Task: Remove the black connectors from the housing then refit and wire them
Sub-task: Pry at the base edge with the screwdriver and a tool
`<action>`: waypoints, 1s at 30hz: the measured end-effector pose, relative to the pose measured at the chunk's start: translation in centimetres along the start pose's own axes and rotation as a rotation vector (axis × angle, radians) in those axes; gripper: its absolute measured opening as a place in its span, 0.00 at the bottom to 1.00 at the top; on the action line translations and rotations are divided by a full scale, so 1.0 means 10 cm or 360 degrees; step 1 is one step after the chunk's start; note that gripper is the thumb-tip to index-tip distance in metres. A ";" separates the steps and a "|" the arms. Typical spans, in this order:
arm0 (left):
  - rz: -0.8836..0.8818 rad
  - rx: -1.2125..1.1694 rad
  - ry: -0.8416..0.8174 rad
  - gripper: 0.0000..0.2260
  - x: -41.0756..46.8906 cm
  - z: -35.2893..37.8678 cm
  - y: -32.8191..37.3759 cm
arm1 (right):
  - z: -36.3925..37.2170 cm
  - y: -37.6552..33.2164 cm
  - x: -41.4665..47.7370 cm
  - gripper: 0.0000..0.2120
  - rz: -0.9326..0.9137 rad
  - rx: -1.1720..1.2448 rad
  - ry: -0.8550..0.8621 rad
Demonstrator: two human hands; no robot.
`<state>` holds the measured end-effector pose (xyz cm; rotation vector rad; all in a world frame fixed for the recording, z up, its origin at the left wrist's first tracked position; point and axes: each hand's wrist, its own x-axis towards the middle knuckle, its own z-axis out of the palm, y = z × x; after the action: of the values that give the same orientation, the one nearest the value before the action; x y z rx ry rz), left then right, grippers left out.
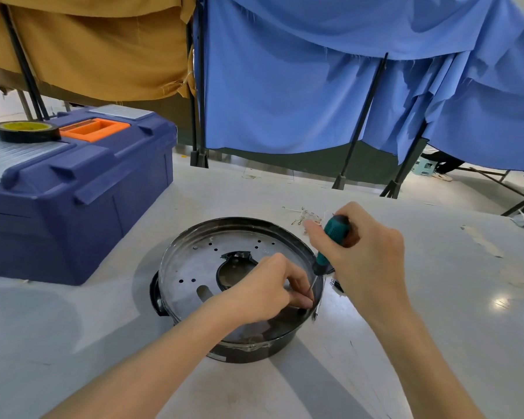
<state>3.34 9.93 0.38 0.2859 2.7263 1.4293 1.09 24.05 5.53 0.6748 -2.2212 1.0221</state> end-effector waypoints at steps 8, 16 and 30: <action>0.0009 -0.0056 0.0034 0.06 -0.03 -0.03 -0.06 | -0.11 -0.04 0.02 0.13 0.0042 0.0586 -0.0583; -0.0013 0.0052 0.0062 0.14 -0.04 -0.05 -0.02 | 0.10 -0.03 -0.02 0.09 0.0159 0.0327 -0.0001; -0.0013 0.0182 0.0042 0.09 -0.03 -0.02 -0.01 | 0.21 0.03 -0.14 0.11 0.0248 0.0159 0.0487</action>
<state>3.59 9.66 0.39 0.2624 2.8317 1.2866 1.21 22.81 3.28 0.3612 -1.9882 1.2318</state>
